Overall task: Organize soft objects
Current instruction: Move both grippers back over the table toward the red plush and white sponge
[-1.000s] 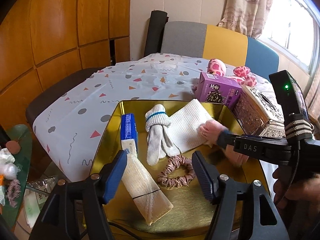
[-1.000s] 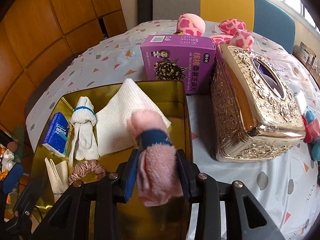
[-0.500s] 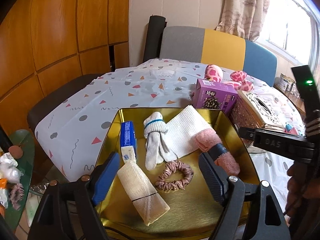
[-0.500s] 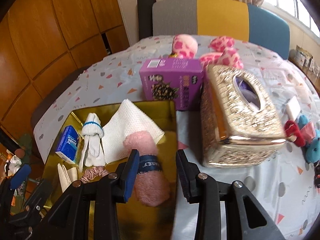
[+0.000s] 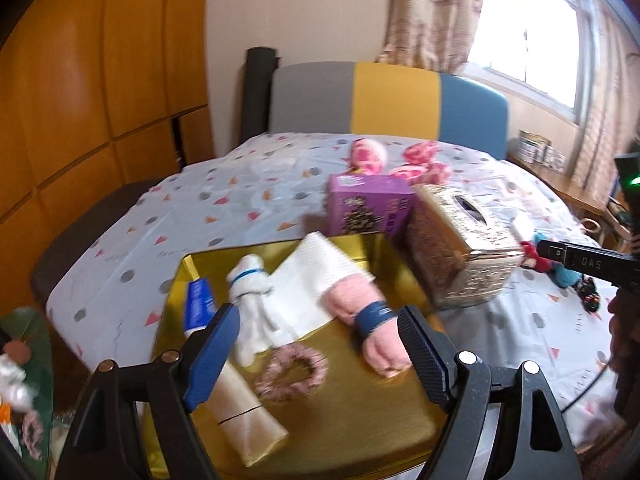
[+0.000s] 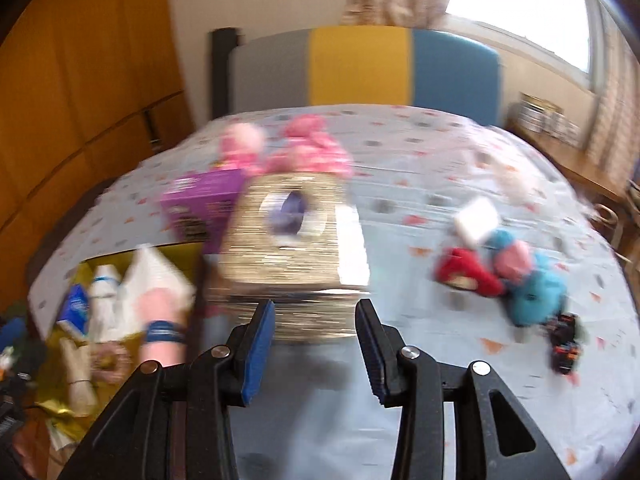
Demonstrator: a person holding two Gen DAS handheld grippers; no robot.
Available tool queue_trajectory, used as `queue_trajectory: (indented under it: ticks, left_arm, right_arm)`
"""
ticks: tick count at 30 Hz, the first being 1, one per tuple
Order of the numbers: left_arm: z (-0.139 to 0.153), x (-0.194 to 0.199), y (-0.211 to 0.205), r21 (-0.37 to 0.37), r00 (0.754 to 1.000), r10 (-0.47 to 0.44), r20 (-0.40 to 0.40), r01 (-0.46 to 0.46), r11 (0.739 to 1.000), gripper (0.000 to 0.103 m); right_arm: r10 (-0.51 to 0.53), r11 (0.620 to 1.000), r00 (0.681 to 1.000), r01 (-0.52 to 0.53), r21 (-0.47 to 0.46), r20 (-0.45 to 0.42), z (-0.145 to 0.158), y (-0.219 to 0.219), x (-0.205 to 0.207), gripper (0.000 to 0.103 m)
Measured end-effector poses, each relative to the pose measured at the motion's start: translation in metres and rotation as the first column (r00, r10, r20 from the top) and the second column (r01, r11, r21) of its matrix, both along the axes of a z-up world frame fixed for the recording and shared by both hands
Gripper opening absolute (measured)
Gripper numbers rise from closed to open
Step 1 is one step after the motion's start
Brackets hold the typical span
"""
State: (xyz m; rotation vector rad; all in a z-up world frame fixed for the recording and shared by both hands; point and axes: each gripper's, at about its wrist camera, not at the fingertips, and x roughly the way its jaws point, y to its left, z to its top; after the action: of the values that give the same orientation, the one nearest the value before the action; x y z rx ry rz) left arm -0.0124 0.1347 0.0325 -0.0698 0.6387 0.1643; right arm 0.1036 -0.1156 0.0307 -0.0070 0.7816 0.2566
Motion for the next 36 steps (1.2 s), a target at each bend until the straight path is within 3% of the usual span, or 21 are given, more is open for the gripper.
queue_trajectory:
  ticks: [3,6,11,14,15,17,24,29,32,36]
  left_arm:
    - [0.007,0.008,-0.018,0.002,0.997,-0.074,0.005,0.074,0.997,0.081]
    - [0.013,0.018,-0.043,0.009,0.987,-0.159,0.006,0.159,0.987,0.081]
    - [0.019,0.037,-0.092,0.026,0.961,-0.278,-0.013,0.278,0.96,0.081]
    - [0.022,0.054,-0.127,0.026,0.937,-0.347,-0.032,0.347,0.937,0.08]
    - [0.022,0.059,-0.137,0.022,0.93,-0.365,-0.04,0.366,0.931,0.079]
    - [0.021,0.075,-0.164,0.004,0.911,-0.409,-0.06,0.41,0.912,0.078]
    - [0.009,0.13,-0.247,-0.023,0.86,-0.495,-0.124,0.496,0.868,0.075]
    - [-0.02,0.181,-0.295,-0.053,0.83,-0.519,-0.205,0.52,0.852,0.075]
    - [-0.039,0.213,-0.311,-0.052,0.84,-0.493,-0.228,0.495,0.867,0.078]
    - [-0.061,0.252,-0.327,-0.054,0.846,-0.468,-0.254,0.471,0.88,0.081]
  right_arm:
    - [-0.124,0.992,0.992,0.124,-0.01,-0.015,-0.003,-0.055,0.012,0.042]
    - [-0.291,0.957,0.956,0.292,-0.001,-0.025,-0.008,-0.12,0.023,0.042]
    - [-0.559,0.825,0.827,0.562,0.059,-0.06,-0.027,-0.223,0.024,0.042]
    - [-0.649,0.741,0.75,0.661,0.118,-0.124,-0.042,-0.261,0.016,0.042]
    - [-0.664,0.706,0.728,0.686,0.176,-0.172,-0.046,-0.273,0.014,0.042]
    - [-0.676,0.665,0.708,0.706,0.245,-0.206,-0.049,-0.285,0.009,0.042]
    - [-0.64,0.668,0.733,0.68,0.304,-0.233,-0.049,-0.285,0.012,0.042]
    - [-0.631,0.635,0.731,0.679,0.368,-0.261,-0.053,-0.294,0.005,0.042]
    - [-0.621,0.617,0.73,0.679,0.397,-0.284,-0.056,-0.298,0.005,0.042]
    - [-0.594,0.621,0.745,0.665,0.415,-0.304,-0.06,-0.298,0.008,0.042]
